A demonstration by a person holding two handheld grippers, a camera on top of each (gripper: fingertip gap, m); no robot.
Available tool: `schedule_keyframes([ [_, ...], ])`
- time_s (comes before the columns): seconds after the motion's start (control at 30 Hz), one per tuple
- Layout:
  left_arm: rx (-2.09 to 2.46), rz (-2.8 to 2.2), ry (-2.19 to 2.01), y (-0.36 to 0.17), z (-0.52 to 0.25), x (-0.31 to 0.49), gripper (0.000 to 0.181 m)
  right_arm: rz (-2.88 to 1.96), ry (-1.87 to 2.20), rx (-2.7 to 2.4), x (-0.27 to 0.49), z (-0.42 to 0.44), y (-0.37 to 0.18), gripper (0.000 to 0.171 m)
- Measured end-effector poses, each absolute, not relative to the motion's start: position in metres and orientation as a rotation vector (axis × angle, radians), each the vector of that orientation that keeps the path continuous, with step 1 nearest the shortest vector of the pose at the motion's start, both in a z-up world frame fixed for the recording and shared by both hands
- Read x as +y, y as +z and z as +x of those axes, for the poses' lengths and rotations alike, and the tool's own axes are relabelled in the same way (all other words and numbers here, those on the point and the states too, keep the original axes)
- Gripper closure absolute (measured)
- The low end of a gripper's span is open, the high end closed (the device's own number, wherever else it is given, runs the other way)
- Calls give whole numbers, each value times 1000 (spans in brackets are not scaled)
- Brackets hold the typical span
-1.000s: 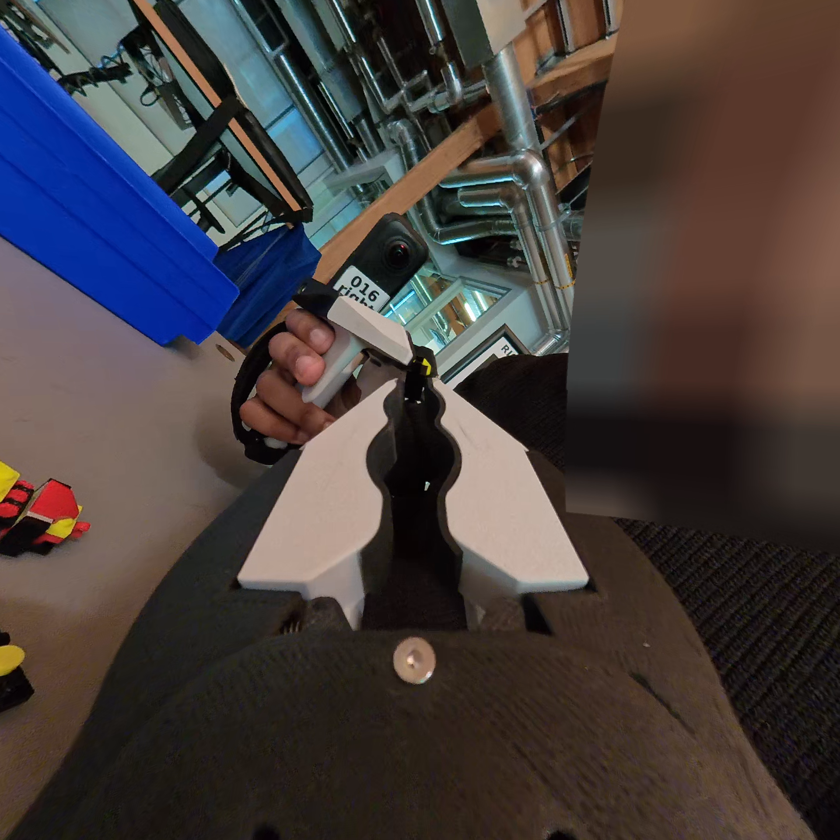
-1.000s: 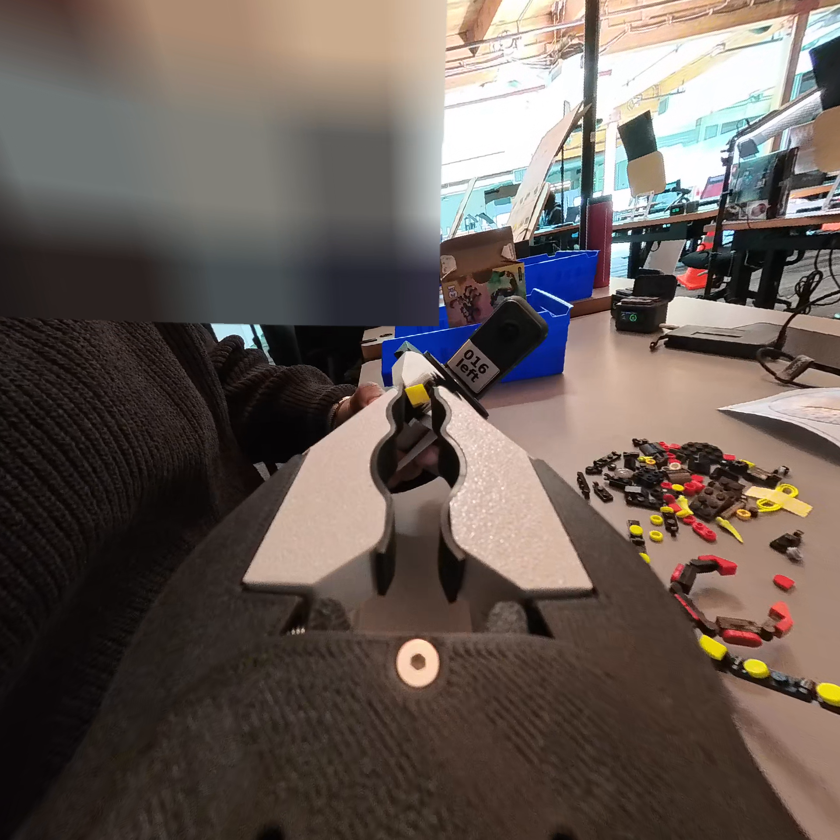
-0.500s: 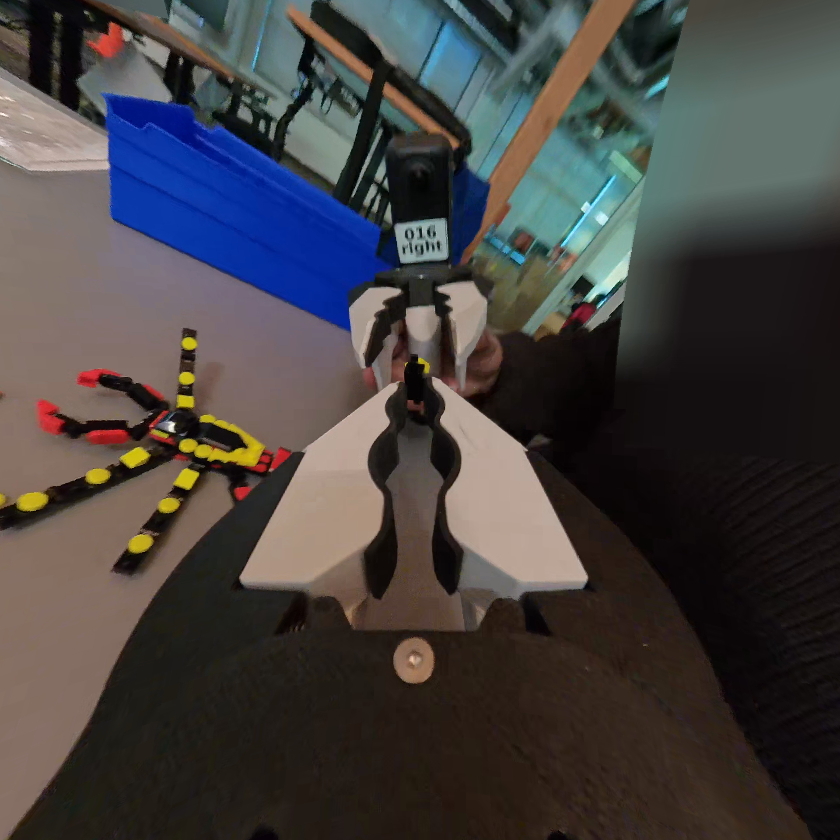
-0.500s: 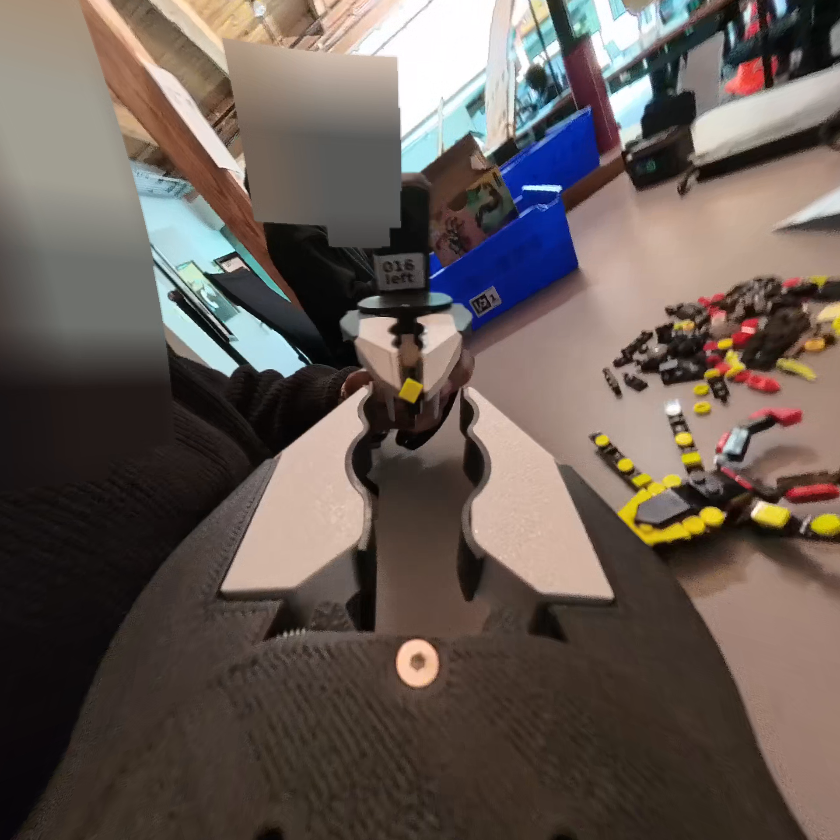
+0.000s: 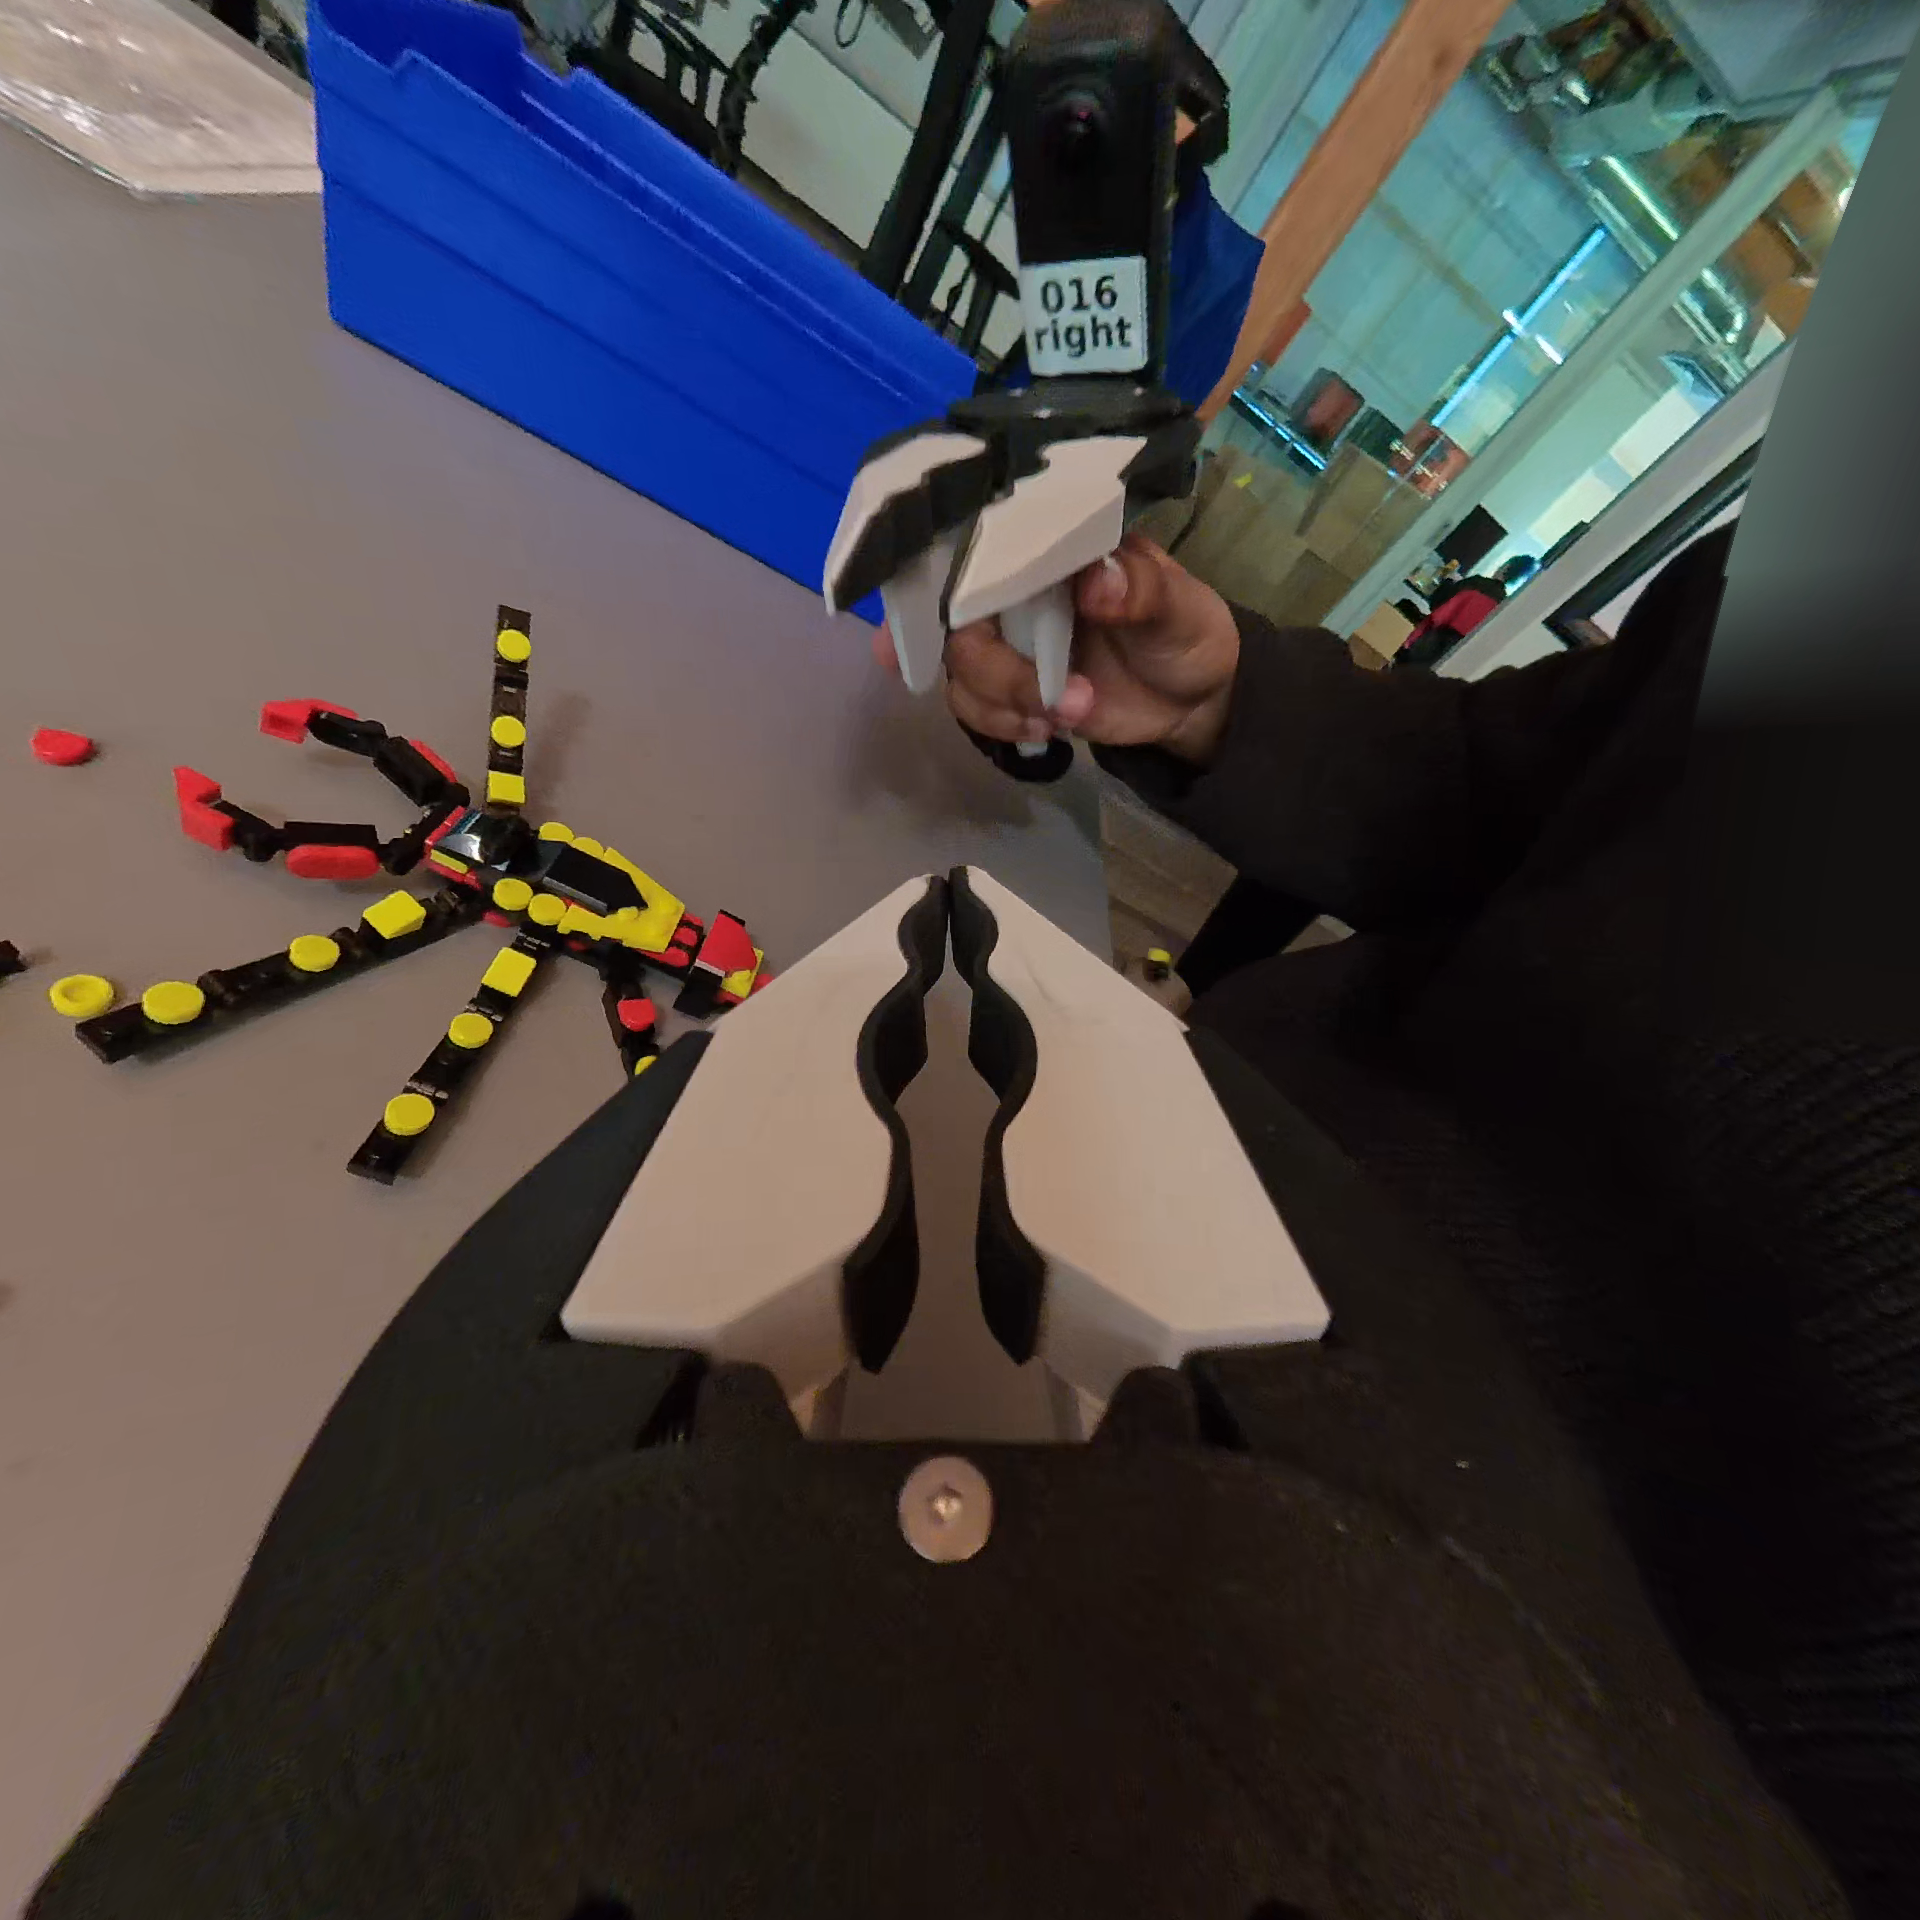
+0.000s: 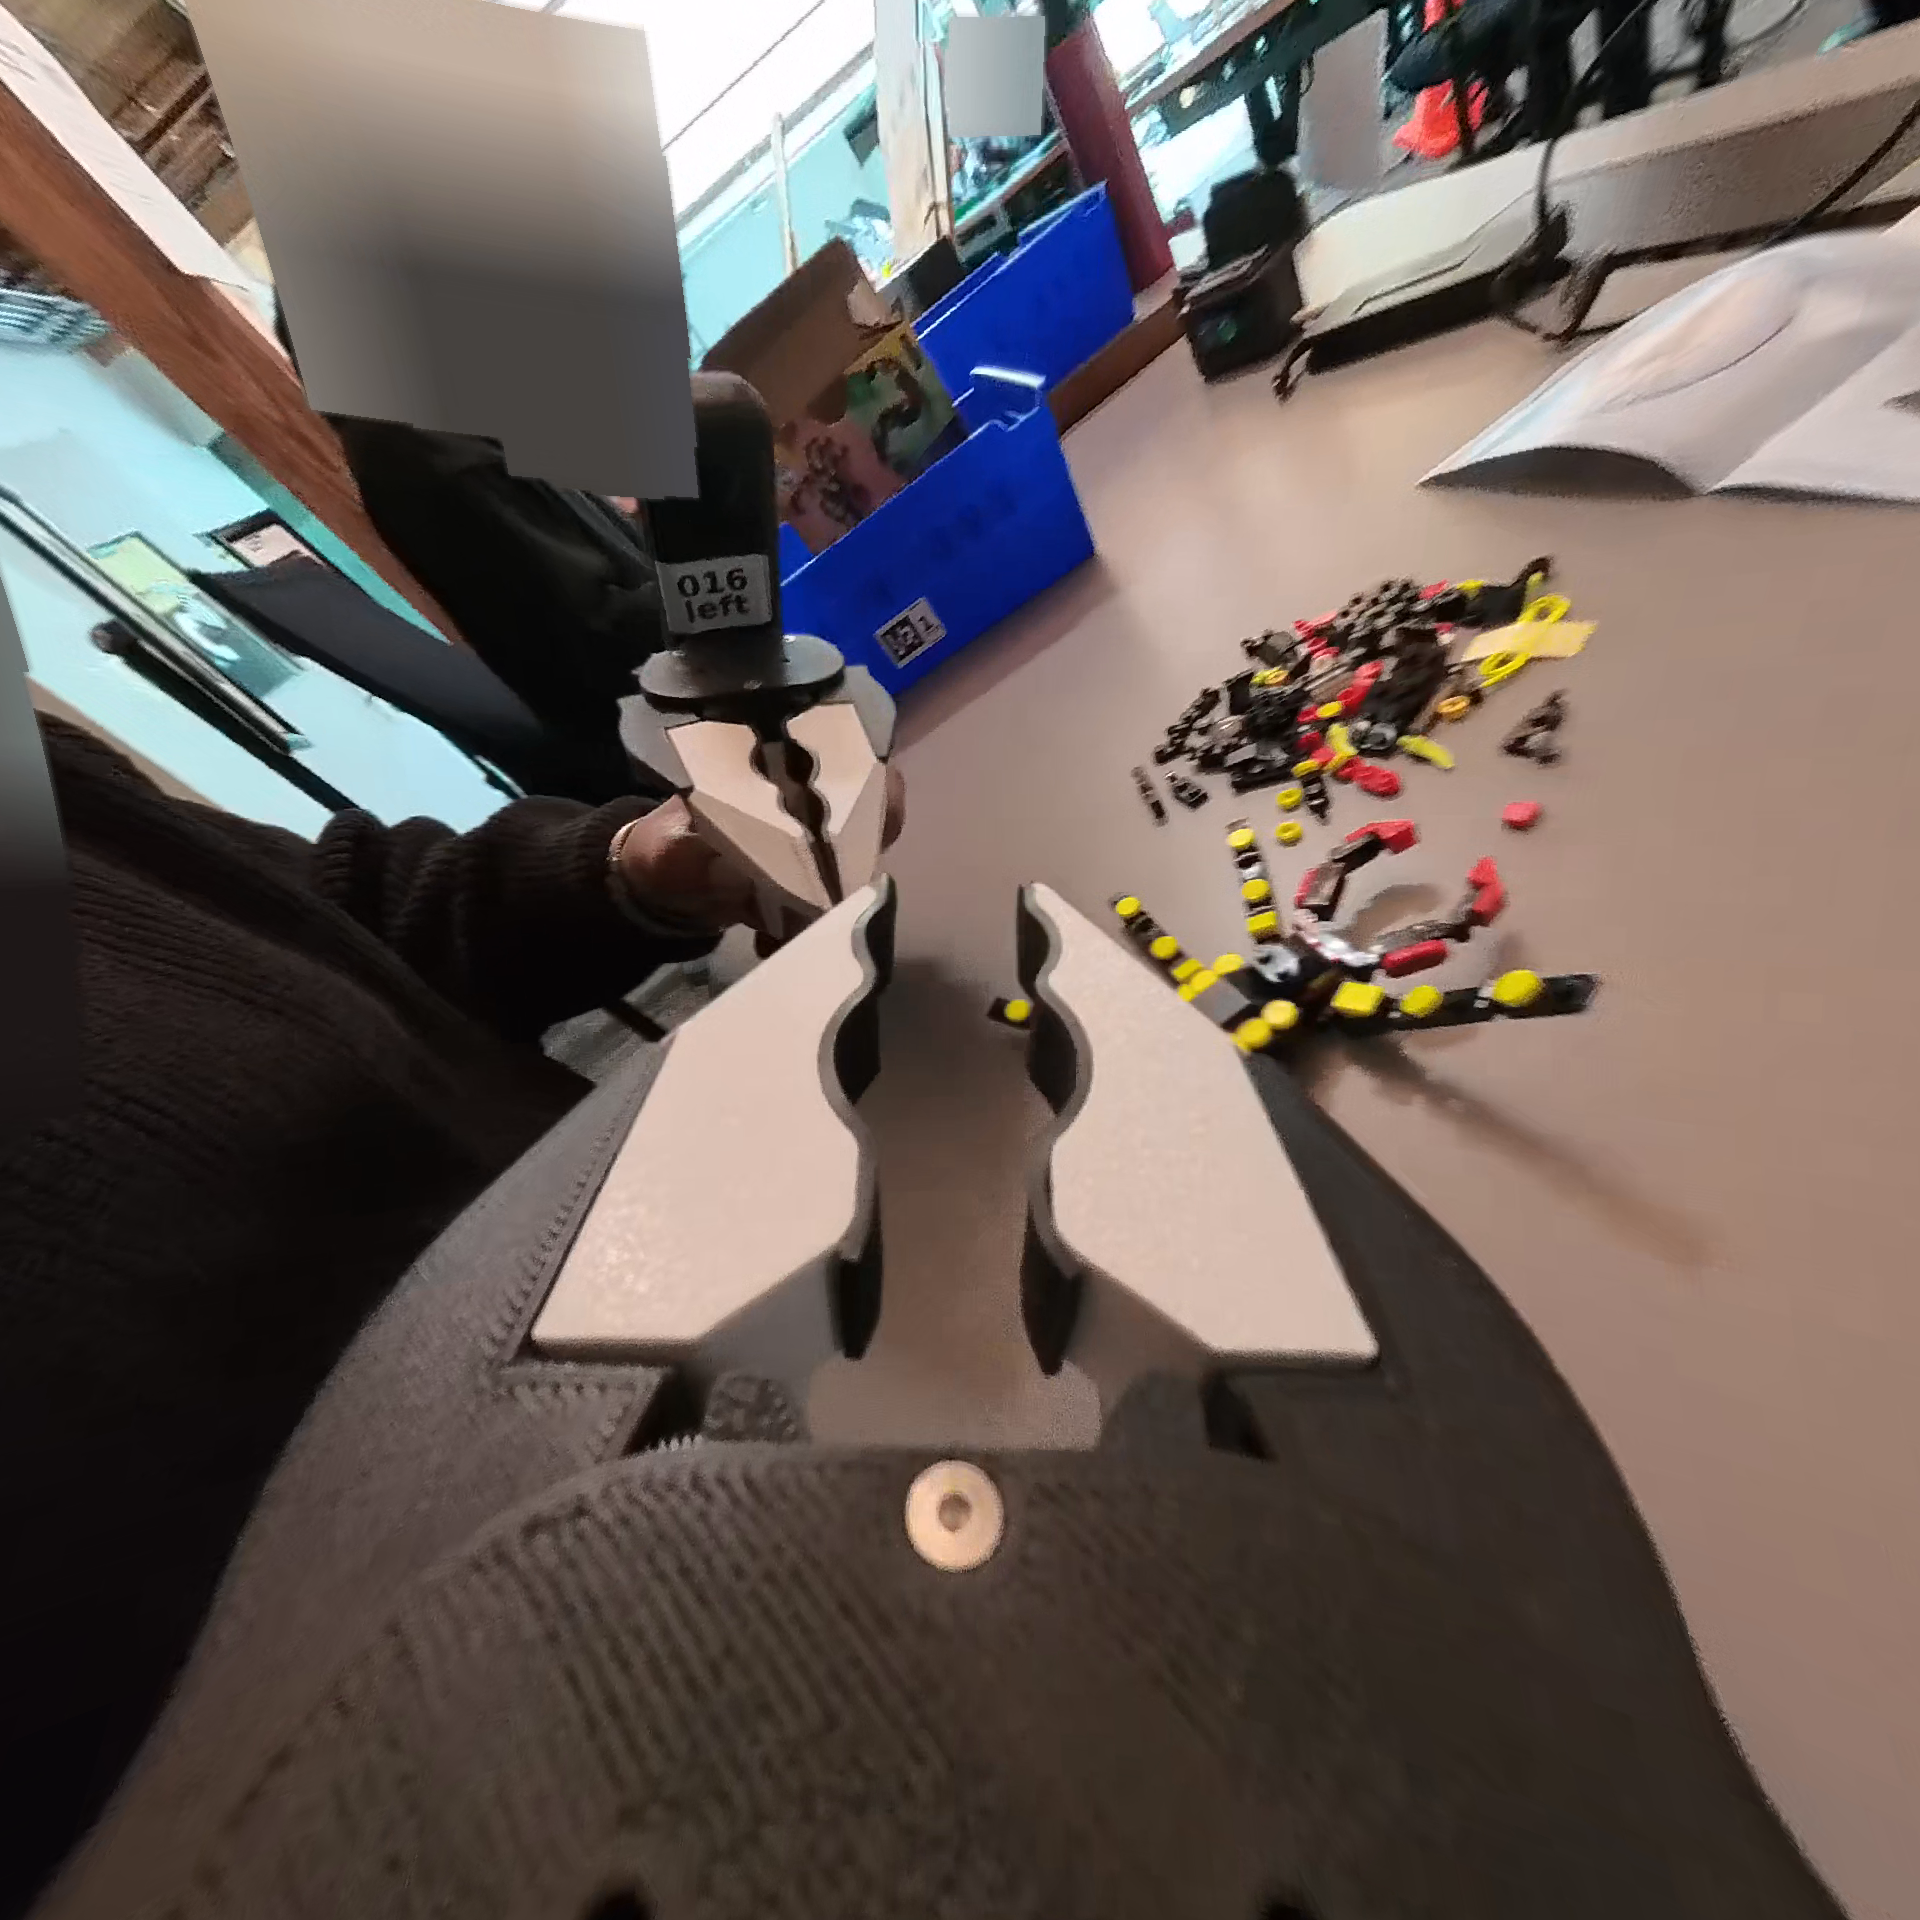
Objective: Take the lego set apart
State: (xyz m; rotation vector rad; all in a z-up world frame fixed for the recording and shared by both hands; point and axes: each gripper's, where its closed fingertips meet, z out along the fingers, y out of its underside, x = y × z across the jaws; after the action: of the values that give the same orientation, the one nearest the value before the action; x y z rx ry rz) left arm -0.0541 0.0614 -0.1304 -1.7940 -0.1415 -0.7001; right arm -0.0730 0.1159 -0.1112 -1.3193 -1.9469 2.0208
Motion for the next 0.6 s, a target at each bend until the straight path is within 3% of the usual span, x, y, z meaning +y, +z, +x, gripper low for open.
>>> schedule_keyframes([
  [0.6, -77, -1883, -711, -151, -37, 62, 181, -1298, 1870, -1809, 163, -64, -101, 150],
])
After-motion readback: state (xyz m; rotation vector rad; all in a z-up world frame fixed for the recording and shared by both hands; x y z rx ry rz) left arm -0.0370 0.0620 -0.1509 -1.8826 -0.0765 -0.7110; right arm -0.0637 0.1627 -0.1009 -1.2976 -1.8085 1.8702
